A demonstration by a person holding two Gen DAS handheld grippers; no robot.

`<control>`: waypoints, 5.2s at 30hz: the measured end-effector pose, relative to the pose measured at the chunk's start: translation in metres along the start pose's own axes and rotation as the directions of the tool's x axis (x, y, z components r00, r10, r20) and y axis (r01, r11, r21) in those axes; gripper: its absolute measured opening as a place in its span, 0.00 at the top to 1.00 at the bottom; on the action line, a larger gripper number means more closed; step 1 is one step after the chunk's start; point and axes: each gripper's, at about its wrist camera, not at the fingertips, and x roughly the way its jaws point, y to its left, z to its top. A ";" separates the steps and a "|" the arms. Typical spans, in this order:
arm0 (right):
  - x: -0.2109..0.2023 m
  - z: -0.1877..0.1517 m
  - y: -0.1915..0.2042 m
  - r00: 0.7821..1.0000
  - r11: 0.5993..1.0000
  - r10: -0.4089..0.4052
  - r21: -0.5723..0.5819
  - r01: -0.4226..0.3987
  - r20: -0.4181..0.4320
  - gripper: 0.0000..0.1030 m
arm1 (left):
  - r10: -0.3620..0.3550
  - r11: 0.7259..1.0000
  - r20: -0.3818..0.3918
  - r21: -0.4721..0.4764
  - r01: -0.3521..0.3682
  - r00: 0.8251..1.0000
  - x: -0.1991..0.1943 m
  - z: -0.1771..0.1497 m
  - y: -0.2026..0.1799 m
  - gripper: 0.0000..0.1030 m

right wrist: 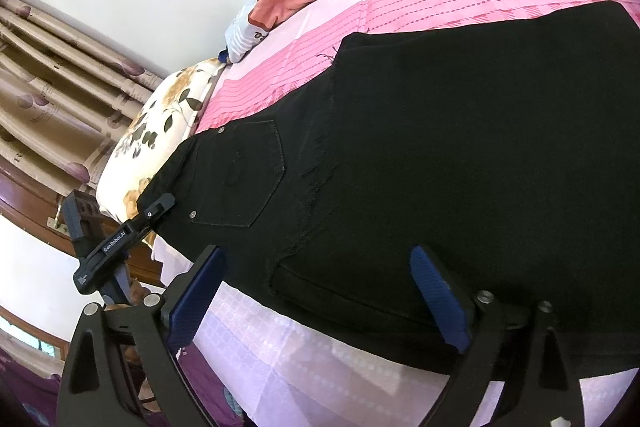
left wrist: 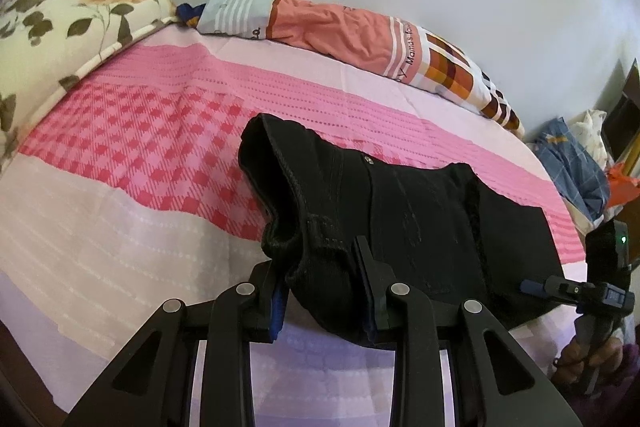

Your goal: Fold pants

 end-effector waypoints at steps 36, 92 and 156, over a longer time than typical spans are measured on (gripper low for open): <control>0.001 -0.001 -0.007 0.998 0.998 0.057 0.004 -0.057 0.003 0.07 | 0.010 0.991 0.060 0.133 -0.018 0.998 -0.023 0.030 -0.061 0.71; -0.130 0.015 -0.125 0.922 0.887 0.098 0.386 -0.252 0.375 0.07 | -0.202 0.958 0.086 0.226 0.179 0.976 -0.032 0.061 -0.183 0.71; -0.073 0.055 -0.100 0.985 0.940 0.125 0.304 -0.156 0.119 0.88 | -0.167 0.986 -0.071 0.018 0.168 0.983 0.010 0.011 -0.119 0.30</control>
